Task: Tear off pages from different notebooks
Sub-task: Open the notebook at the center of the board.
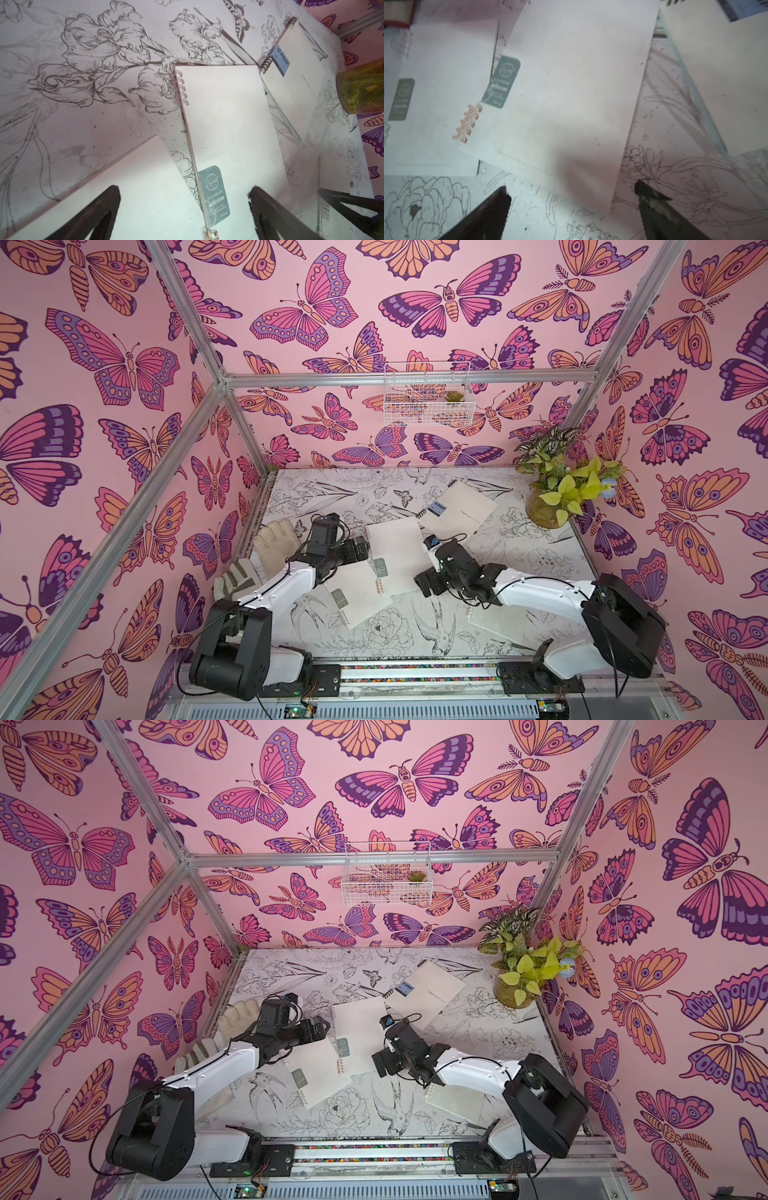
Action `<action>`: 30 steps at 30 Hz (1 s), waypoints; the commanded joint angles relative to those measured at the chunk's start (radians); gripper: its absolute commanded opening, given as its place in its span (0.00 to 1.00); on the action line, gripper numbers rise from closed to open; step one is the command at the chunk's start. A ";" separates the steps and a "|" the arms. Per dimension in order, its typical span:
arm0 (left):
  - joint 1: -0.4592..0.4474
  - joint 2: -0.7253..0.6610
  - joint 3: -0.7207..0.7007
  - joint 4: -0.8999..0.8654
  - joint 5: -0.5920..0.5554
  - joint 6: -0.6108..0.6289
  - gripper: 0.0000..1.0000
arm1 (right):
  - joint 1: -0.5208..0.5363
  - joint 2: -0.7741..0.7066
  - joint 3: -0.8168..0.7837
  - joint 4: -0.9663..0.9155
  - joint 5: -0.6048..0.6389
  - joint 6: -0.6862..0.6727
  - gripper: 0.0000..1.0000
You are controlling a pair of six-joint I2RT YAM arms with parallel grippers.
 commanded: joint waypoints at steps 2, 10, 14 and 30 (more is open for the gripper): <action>-0.047 0.057 0.058 -0.066 -0.016 -0.002 0.97 | 0.036 0.070 0.058 -0.064 0.008 -0.041 0.98; -0.103 0.301 0.186 -0.062 0.005 -0.075 0.88 | -0.063 0.109 0.061 -0.067 -0.029 0.089 0.94; -0.125 0.383 0.249 -0.058 0.034 -0.088 0.87 | -0.104 0.123 0.060 -0.023 -0.091 0.122 0.93; -0.200 0.483 0.338 0.042 0.166 -0.177 0.83 | -0.205 0.165 0.086 0.038 -0.250 0.167 0.61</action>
